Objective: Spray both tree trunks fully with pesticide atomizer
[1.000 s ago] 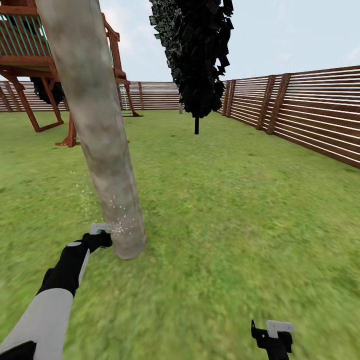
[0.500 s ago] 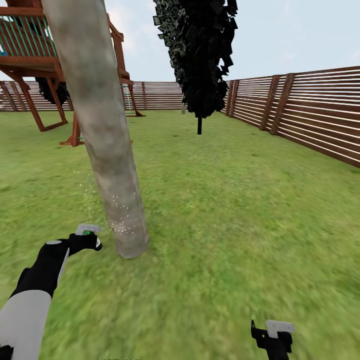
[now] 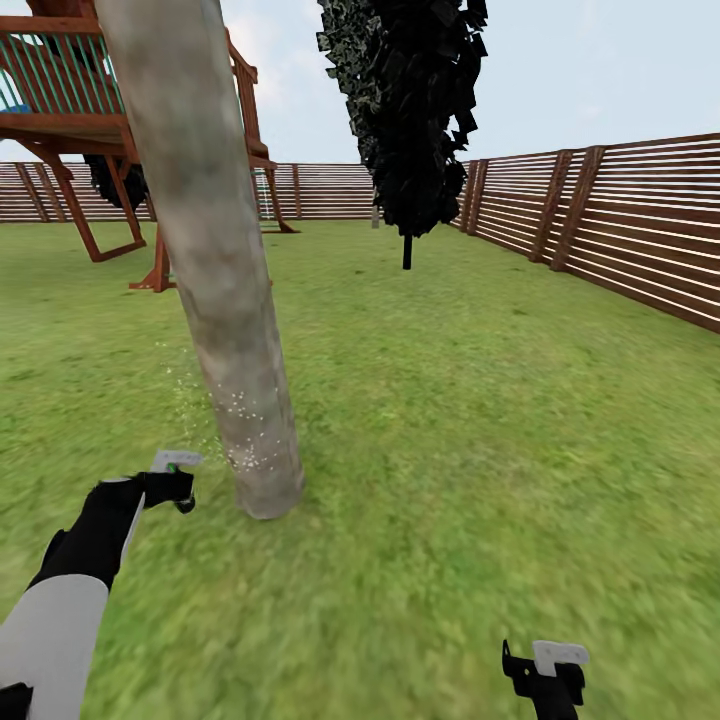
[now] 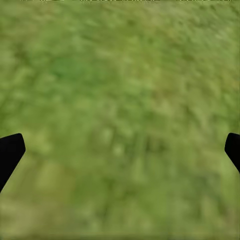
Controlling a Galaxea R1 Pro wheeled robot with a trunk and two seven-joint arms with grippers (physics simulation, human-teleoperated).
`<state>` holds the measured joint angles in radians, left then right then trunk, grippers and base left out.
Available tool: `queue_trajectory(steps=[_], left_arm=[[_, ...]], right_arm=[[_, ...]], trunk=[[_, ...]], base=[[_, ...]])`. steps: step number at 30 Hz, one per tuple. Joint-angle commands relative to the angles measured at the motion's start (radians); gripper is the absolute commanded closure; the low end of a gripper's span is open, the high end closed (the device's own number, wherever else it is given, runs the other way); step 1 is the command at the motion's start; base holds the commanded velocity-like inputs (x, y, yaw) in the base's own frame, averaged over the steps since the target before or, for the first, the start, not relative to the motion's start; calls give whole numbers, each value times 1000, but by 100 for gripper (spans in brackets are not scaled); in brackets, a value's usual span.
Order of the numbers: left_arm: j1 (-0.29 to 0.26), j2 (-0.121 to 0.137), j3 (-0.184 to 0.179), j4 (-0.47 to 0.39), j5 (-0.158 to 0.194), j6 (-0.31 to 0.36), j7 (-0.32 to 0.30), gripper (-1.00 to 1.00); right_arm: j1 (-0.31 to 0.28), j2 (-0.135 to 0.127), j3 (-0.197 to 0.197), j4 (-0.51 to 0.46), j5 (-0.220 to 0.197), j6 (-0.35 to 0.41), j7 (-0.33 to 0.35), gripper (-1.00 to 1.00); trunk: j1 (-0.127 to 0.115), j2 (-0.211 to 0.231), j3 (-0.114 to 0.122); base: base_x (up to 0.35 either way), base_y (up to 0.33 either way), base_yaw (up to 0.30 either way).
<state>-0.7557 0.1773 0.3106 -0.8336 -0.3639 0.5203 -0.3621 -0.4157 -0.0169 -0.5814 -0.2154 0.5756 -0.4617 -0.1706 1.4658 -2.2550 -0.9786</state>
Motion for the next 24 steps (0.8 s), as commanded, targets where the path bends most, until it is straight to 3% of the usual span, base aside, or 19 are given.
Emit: queue_trajectory(steps=[1, 3, 6, 8, 9, 11, 20, 24], left_arm=[[-21, 2, -5, -6, 0, 42, -1, 100], [-84, 11, -9, -9, 2, 89, -3, 100], [-94, 14, -13, -11, 1, 94, -4, 100], [-75, 14, -15, -2, -2, 84, -5, 100], [-40, 14, -15, 3, -2, 80, -6, 100], [-3, 12, -15, 7, -1, 32, -7, 100], [6, 14, -2, 12, -1, 8, 9, 100], [46, 14, 0, 35, -2, -1, 21, 100]], right_arm=[[0, 0, 0, 0, 0, 0, 0, -100], [0, 0, 0, -1, 0, 0, 0, -100], [0, 0, 0, -1, 0, 0, 0, -100], [0, 0, 0, -1, 0, 0, 0, -100], [0, 0, 0, -1, 0, 0, 0, -100], [0, 0, 0, 0, 0, 0, 0, -100], [0, 1, 0, 0, 0, 0, 0, -100], [0, 2, 0, 1, 0, 0, 0, -100]], trunk=[[0, 0, 0], [0, 0, 0], [0, 0, 0], [0, 0, 0], [0, 0, 0], [0, 0, 0], [0, 0, 0], [0, 0, 0]], base=[[0, 0, 0], [0, 0, 0], [0, 0, 0], [0, 0, 0], [0, 0, 0], [0, 0, 0], [96, -120, 138], [87, -256, 21]])
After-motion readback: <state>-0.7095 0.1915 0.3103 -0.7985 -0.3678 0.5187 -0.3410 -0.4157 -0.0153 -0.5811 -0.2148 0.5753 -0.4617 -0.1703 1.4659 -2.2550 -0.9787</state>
